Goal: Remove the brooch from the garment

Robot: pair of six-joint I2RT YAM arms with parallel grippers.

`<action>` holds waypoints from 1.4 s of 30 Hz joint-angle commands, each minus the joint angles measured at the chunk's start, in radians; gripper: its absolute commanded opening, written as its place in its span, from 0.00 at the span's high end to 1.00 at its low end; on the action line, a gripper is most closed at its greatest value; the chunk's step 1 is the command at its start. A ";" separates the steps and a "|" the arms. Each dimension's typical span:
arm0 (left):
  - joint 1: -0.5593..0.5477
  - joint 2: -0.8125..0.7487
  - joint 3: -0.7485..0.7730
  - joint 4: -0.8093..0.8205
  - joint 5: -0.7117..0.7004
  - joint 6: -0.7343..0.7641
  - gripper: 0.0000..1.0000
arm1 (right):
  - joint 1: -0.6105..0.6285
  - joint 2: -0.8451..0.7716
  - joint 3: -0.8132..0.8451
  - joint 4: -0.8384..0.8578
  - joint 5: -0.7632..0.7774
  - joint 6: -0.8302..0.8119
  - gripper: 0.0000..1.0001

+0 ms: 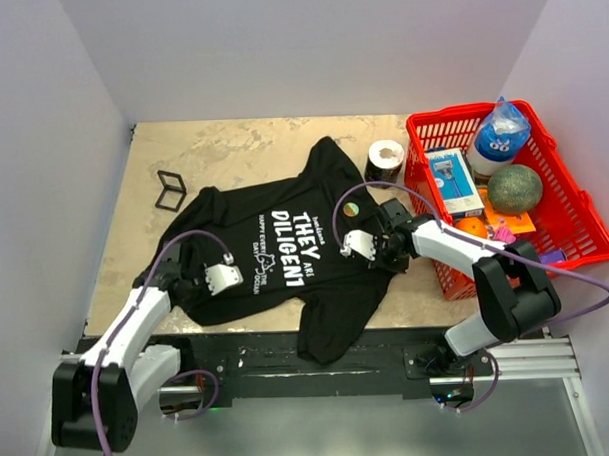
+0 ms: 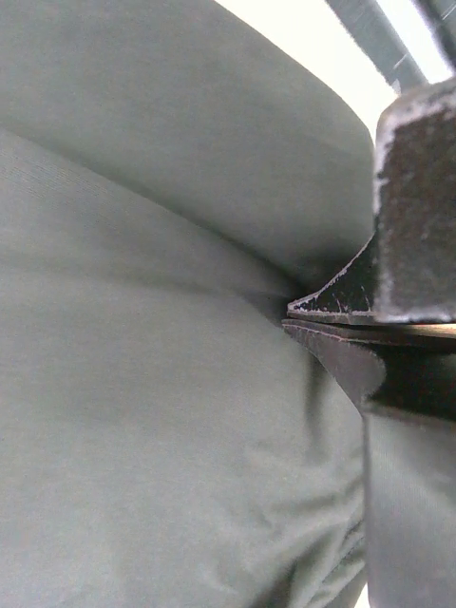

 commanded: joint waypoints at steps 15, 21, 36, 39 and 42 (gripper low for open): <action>0.002 0.283 0.586 0.057 0.328 -0.265 0.90 | -0.047 0.079 0.490 -0.053 -0.186 0.367 0.96; -0.035 0.616 0.796 0.219 0.404 -0.605 0.79 | -0.077 0.332 0.668 0.038 -0.210 0.412 0.84; -0.035 0.892 0.867 0.205 0.337 -0.646 0.77 | -0.042 0.460 0.682 0.200 -0.082 0.570 0.39; -0.035 0.900 0.856 0.207 0.329 -0.657 0.77 | -0.010 0.459 0.670 0.209 -0.007 0.561 0.40; -0.035 0.894 0.841 0.210 0.320 -0.657 0.77 | 0.015 0.450 0.651 0.235 0.059 0.555 0.41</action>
